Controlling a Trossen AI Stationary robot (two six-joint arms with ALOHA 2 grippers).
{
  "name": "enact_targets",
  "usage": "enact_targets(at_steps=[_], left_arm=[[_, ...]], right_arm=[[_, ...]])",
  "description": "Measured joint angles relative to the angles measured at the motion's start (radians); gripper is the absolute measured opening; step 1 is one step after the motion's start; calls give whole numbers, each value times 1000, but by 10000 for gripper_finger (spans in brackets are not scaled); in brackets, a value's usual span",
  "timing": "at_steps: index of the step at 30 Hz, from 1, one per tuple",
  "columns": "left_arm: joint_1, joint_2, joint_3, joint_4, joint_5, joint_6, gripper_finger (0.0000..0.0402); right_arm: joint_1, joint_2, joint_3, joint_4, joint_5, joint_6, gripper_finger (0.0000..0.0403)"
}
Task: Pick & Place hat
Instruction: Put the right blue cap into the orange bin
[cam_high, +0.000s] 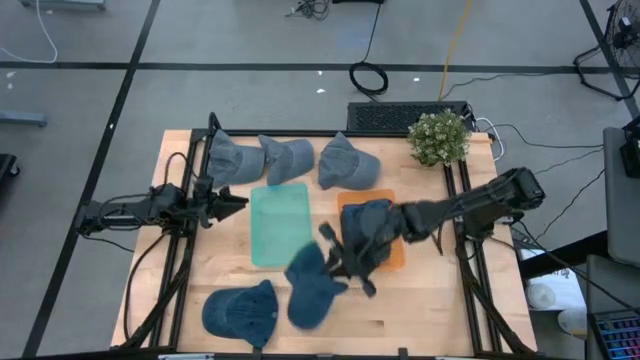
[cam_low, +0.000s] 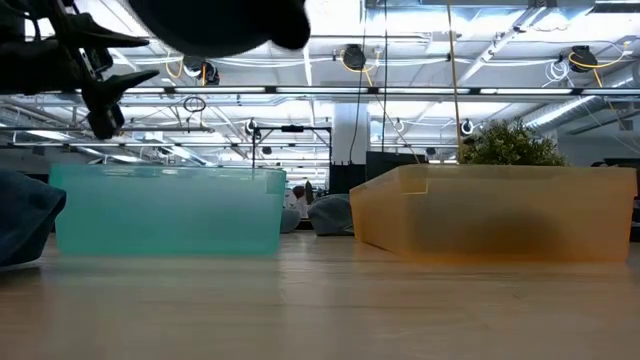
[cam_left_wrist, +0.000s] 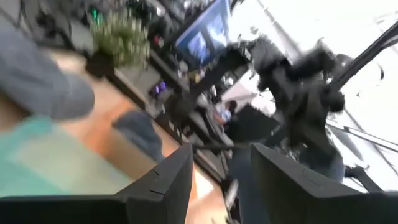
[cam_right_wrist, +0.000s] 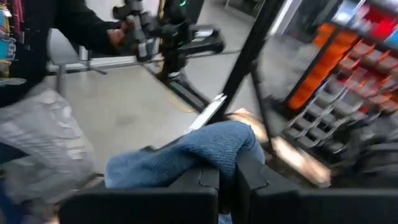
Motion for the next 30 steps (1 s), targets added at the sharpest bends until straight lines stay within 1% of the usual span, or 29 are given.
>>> enact_targets(at_steps=[2,4,7,10,13,15,19,20,22,25,27,30], left_arm=[[-10,8,0,13,36,-24,170],[-27,27,0,32,68,-49,170],[-56,76,0,131,71,-65,170],[-86,156,0,241,23,-50,170],[-113,273,0,368,-12,-45,170],[-130,376,0,476,-33,-49,170],[-161,596,4,712,-62,-59,170],[-166,652,16,750,-63,-60,170],[-175,754,62,792,-63,-57,170],[-186,908,173,794,-44,-18,170],[-188,992,263,802,-2,31,170],[-186,1088,382,799,102,103,170]], right_arm=[[-38,-24,0,-1,-14,-44,0],[-75,-40,0,-1,-62,-69,0],[-116,-50,0,6,-193,-98,0],[-148,-51,0,51,-327,-105,0],[-196,-51,0,82,-441,-107,0],[-233,-50,0,106,-500,-100,0],[-292,-50,0,168,-591,-88,0],[-303,-50,0,186,-607,-87,0],[-321,-50,0,218,-625,-87,0],[-346,-51,0,232,-624,-107,0],[-361,-50,0,236,-624,-119,0],[-379,-50,0,277,-626,-106,0]])
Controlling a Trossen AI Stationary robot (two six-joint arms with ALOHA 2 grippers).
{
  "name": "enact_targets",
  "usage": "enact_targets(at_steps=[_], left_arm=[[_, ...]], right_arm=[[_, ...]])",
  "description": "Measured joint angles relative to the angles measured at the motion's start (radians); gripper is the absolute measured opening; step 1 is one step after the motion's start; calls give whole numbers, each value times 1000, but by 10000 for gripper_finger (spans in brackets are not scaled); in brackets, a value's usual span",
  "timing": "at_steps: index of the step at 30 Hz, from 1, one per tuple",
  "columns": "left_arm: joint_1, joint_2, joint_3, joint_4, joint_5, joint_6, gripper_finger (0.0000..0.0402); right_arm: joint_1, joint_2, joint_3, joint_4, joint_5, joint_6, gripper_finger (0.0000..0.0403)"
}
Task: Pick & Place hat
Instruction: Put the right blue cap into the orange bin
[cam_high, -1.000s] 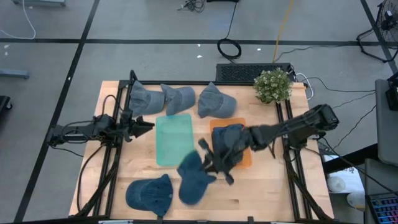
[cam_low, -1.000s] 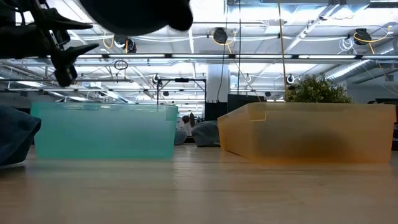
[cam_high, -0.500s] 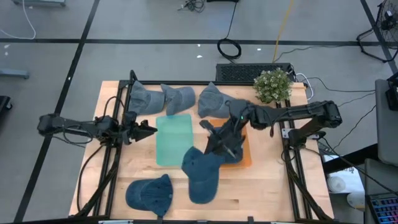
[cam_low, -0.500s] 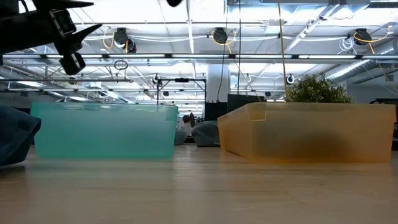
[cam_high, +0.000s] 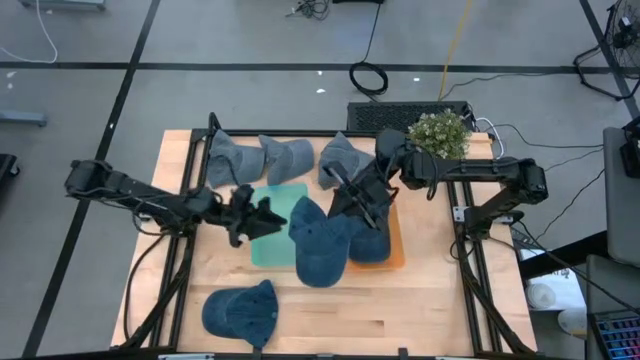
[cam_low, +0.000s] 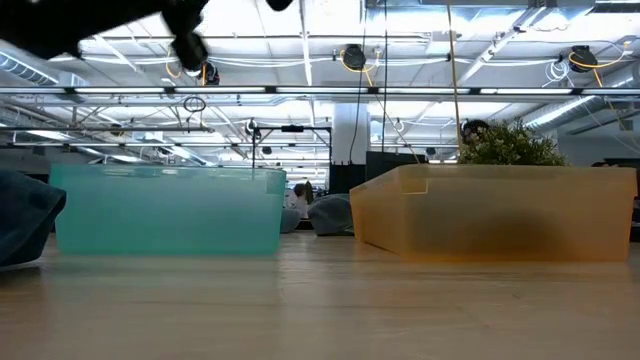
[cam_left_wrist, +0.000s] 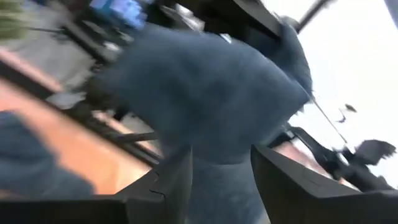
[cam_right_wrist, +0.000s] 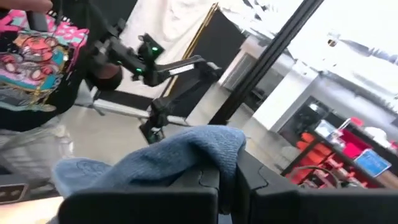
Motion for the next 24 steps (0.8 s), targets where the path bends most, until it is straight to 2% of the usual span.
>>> enact_targets(at_steps=[3,6,9,14,17,24], left_arm=[[19,63,98,-16,96,24,170],[50,84,159,-109,130,8,170],[73,87,175,-167,132,5,170],[91,88,175,-162,107,-36,170],[88,114,175,-105,71,-84,170],[77,217,175,-9,56,-179,170]], right_arm=[[-6,0,0,50,-22,7,0],[-9,-20,0,97,-49,27,0],[-9,-49,2,123,-53,35,0],[-3,-79,1,107,-54,32,0],[-3,-83,1,109,-54,28,0],[2,-81,1,130,-51,6,0]])
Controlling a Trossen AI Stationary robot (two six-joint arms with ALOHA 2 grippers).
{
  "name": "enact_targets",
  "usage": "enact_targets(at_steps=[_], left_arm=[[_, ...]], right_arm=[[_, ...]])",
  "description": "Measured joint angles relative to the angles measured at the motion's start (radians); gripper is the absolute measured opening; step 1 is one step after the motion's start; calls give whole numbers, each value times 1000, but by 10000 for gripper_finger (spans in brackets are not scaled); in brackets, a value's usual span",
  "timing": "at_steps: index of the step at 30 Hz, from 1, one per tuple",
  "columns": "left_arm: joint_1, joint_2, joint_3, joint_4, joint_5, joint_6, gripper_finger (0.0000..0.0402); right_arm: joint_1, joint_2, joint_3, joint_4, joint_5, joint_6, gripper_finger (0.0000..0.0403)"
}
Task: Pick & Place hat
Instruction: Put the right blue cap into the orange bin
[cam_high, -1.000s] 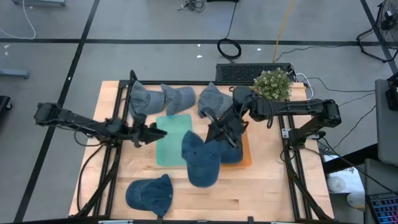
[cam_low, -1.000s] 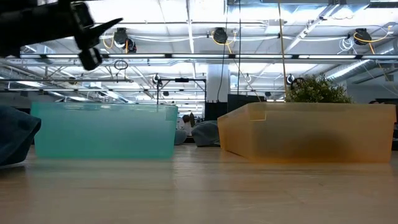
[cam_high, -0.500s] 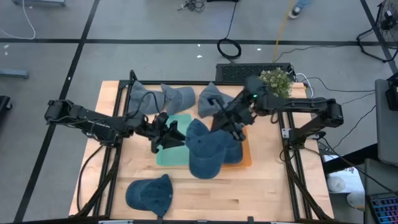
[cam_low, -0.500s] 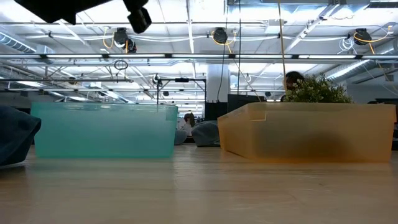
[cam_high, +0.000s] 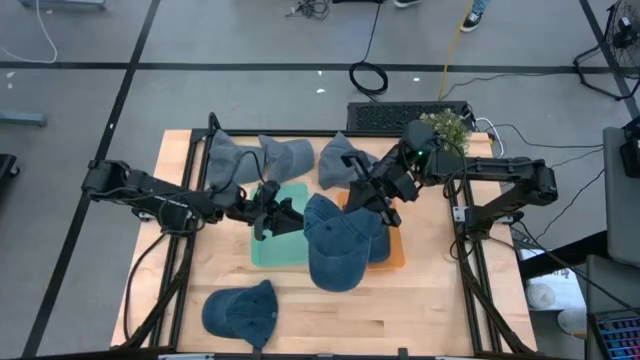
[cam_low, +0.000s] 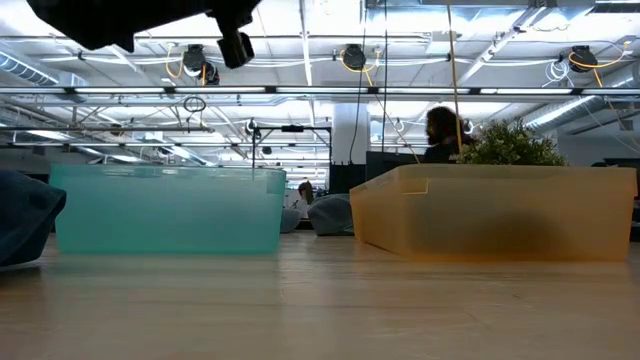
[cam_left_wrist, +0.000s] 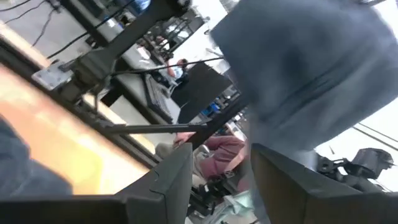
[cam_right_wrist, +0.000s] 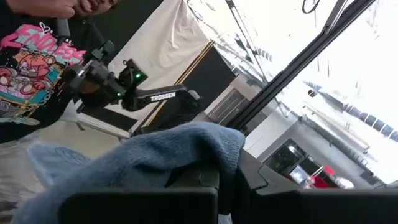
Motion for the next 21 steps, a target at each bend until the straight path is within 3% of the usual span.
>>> enact_targets(at_steps=[7,14,21], left_arm=[[-18,71,38,138,49,-48,170],[-62,77,106,139,125,5,170],[-80,74,117,137,133,28,170]], right_arm=[[0,0,0,1,1,0,0],[0,0,0,-21,1,-1,0],[-1,0,0,-20,54,-26,0]])
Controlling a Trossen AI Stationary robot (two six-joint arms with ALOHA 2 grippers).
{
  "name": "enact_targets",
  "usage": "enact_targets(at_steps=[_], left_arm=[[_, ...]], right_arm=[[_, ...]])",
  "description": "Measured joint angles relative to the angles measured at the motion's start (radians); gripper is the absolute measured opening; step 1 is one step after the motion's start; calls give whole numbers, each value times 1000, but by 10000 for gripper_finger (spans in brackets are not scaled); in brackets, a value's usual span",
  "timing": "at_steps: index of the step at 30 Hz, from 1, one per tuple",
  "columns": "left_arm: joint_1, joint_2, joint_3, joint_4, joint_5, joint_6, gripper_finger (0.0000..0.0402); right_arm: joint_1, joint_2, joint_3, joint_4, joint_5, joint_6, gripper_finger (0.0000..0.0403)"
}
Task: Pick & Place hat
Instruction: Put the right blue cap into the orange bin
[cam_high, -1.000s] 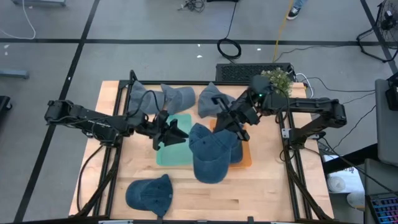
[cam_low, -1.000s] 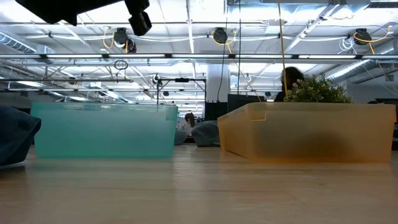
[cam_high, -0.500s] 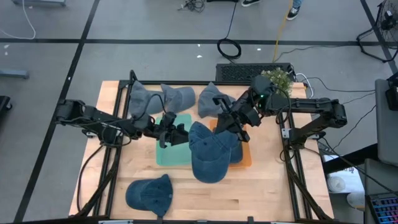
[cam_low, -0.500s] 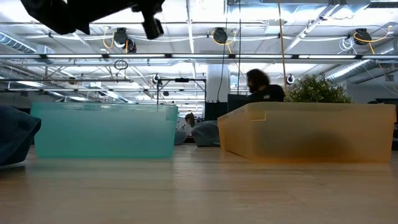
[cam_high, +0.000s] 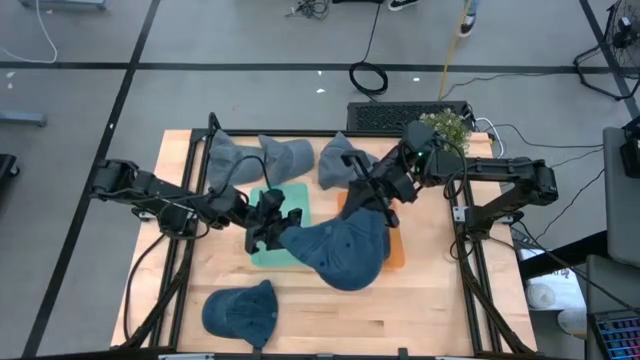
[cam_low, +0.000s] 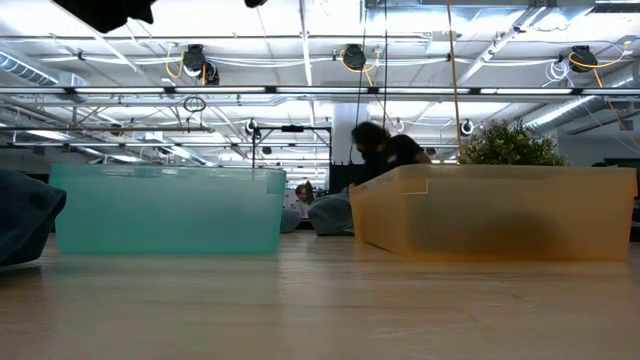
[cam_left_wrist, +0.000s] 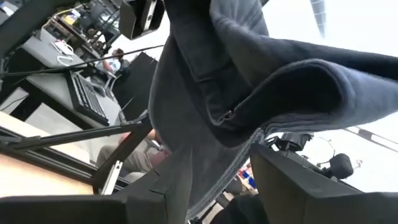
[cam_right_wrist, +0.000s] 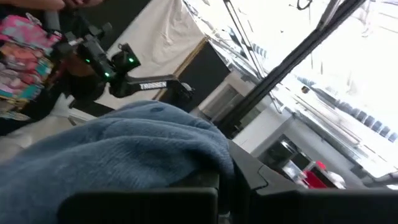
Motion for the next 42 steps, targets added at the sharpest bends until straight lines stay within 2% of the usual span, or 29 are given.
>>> enact_targets(at_steps=[11,21,27,34,42], left_arm=[[-29,0,0,36,4,42,170],[-59,0,0,93,48,80,170],[-59,-9,0,119,131,89,170],[-59,-8,0,113,139,96,170],[-59,-8,0,113,136,153,170]], right_arm=[[0,0,0,-2,59,-27,0],[-1,0,0,-10,134,-53,0],[-1,0,0,-11,150,-60,0],[-2,0,0,-17,204,-79,0],[35,0,0,-24,455,-187,0]])
